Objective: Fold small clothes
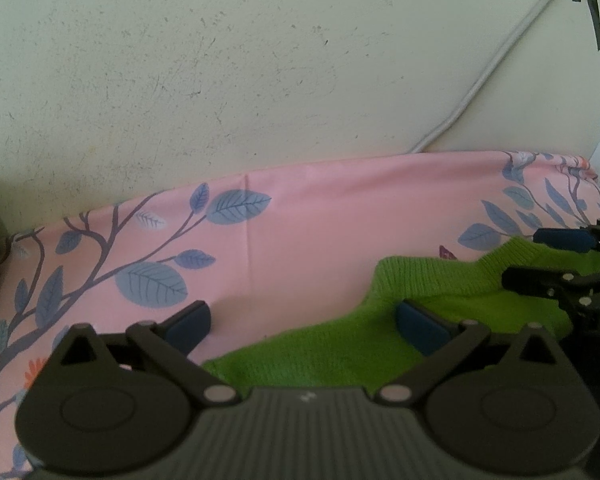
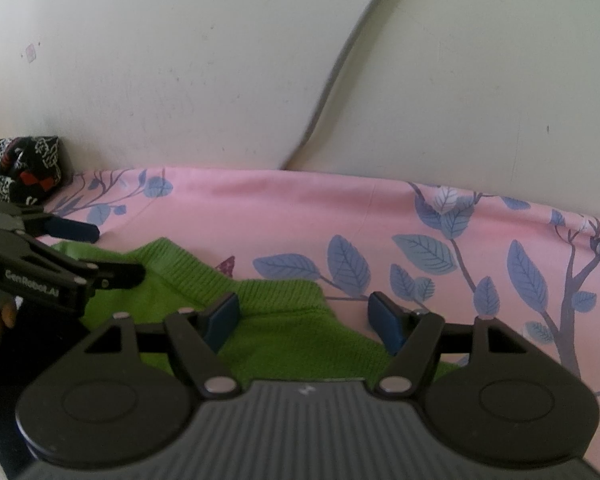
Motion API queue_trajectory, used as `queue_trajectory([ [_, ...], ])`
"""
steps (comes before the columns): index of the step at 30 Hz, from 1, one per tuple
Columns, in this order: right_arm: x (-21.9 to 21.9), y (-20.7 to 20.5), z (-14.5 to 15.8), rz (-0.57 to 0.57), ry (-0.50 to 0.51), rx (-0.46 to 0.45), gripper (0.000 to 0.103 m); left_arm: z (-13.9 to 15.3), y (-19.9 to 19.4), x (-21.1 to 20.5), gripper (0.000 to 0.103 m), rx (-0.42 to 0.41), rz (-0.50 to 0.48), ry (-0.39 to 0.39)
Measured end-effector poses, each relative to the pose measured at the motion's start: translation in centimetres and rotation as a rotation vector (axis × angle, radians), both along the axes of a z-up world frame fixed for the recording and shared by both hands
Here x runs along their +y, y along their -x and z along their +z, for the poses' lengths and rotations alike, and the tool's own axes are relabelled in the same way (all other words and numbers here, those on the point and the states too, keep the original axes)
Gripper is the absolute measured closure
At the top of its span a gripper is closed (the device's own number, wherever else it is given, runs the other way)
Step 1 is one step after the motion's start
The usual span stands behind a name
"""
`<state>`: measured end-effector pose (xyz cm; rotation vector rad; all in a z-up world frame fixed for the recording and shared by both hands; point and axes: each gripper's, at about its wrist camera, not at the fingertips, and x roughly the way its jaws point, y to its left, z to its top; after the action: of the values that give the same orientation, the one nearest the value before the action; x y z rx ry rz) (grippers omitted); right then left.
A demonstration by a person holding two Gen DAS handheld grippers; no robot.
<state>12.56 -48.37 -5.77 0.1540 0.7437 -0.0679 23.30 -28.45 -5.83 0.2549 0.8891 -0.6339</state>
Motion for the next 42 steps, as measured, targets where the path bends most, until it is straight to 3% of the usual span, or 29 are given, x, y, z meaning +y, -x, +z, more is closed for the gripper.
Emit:
queue_trajectory([
  [9,0.3,0.0,0.0,-0.001,0.010,0.004,0.038,0.1,0.0,0.4,0.000,0.004,-0.006,0.013],
  [12,0.2,-0.1,0.0,0.000,0.011,0.005,0.039,0.3,0.3,0.7,0.007,-0.003,-0.023,0.033],
  [14,0.3,-0.1,0.0,0.008,0.014,0.002,0.045,0.5,0.9,0.7,0.022,-0.025,-0.059,0.040],
  [16,0.6,0.1,0.1,0.038,0.019,-0.012,0.060,0.6,1.4,0.5,0.032,-0.045,-0.093,0.042],
  [21,1.5,0.4,0.2,0.080,0.048,-0.036,0.079,0.9,1.8,0.3,0.054,-0.043,-0.140,0.069],
  [23,1.6,0.6,0.3,0.081,0.057,-0.045,0.086,1.0,2.3,0.3,0.077,-0.054,-0.166,0.081],
  [25,2.0,0.8,0.4,0.077,0.074,-0.050,0.089,1.2,3.2,0.3,0.085,-0.103,-0.186,0.075],
  [31,3.0,1.3,1.6,0.067,0.112,-0.049,0.094,1.4,4.5,-0.5,0.088,-0.182,-0.210,0.027],
  [36,4.2,5.4,4.4,0.072,0.119,-0.146,0.097,3.5,6.6,1.8,0.089,-0.217,-0.231,0.107],
  [42,7.1,13.3,8.0,0.110,0.127,-0.266,0.098,7.4,13.6,6.8,0.089,-0.284,-0.284,0.216],
])
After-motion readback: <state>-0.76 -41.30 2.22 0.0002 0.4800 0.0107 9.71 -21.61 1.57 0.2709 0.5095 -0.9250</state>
